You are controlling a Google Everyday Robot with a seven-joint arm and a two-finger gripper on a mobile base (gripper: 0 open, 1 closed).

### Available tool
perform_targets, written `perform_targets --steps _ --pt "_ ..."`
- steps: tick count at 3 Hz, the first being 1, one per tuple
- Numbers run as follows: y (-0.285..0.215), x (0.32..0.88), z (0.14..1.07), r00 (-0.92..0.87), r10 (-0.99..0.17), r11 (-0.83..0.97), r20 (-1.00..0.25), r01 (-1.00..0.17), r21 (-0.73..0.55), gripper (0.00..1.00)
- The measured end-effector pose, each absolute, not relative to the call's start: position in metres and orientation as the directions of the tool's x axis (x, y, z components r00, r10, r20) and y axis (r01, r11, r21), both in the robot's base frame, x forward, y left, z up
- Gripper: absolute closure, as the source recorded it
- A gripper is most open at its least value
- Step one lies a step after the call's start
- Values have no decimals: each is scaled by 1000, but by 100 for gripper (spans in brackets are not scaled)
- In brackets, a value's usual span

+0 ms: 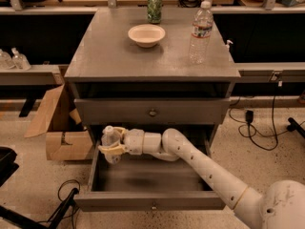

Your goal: Place blue plastic bottle into middle drawer

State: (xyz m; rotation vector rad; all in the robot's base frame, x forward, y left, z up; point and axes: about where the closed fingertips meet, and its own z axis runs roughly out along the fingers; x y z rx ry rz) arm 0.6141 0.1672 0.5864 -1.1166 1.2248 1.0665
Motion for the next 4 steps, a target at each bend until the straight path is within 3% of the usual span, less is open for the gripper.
perform_targets --steps 2,4 --pt "146 616 520 -21 -69 163 -997 -987 9 100" --pt "152 615 468 -61 -48 229 -997 -972 48 100"
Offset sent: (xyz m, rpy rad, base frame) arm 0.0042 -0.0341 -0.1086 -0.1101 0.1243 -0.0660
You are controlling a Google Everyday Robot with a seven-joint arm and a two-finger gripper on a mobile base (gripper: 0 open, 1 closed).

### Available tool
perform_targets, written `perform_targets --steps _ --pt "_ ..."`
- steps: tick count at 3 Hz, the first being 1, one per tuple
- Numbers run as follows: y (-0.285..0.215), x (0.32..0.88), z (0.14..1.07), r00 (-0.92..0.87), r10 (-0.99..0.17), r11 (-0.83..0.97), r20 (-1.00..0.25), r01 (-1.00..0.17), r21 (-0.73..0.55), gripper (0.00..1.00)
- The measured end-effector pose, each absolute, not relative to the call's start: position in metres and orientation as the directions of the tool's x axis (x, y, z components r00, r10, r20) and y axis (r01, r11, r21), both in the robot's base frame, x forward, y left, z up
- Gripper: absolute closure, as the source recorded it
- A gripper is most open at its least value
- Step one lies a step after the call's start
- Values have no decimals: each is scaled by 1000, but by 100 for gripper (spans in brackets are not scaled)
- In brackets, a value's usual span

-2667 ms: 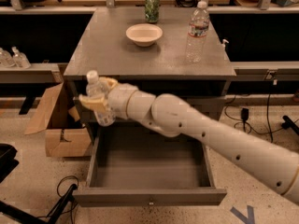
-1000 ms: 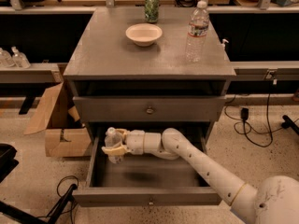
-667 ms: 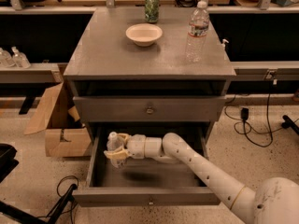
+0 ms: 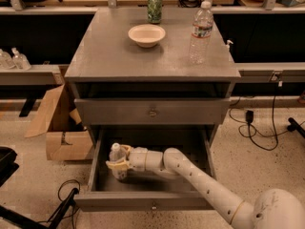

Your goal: Place blue plastic bottle into middle drawer

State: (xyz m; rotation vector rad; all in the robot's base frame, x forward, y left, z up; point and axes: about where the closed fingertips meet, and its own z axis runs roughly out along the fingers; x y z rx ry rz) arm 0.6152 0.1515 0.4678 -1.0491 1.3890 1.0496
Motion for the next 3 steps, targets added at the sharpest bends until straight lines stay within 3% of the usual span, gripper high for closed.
perform_targets --steps 3 --pt "159 611 468 -62 -44 216 -997 -975 51 28"
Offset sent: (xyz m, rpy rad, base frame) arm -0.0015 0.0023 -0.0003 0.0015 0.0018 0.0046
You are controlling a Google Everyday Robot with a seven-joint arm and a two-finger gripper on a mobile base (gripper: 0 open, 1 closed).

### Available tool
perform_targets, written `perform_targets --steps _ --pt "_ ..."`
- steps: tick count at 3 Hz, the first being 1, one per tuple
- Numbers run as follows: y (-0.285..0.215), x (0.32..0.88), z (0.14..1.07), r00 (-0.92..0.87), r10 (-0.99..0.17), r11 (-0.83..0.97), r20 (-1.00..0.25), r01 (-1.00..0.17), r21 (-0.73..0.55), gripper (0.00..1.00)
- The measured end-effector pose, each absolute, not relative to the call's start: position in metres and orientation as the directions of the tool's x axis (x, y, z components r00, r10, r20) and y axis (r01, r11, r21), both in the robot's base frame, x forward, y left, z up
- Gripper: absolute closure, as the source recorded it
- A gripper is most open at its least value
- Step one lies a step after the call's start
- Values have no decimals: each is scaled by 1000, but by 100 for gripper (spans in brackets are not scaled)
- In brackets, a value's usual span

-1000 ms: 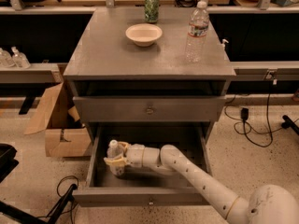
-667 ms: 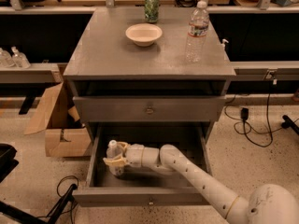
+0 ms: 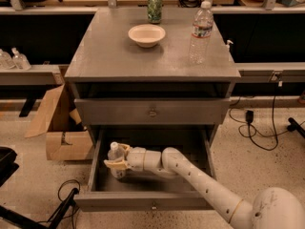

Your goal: Place blue plastic bottle into middle drawer

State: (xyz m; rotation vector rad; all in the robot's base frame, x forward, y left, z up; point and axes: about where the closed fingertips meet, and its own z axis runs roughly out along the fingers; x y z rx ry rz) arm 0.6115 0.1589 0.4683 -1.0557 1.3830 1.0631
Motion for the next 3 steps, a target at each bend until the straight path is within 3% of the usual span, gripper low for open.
perform_targets --steps 1,3 --pt "161 610 469 -62 -43 213 -997 -976 52 4" --pt "162 610 469 -62 -43 211 -997 -976 52 0"
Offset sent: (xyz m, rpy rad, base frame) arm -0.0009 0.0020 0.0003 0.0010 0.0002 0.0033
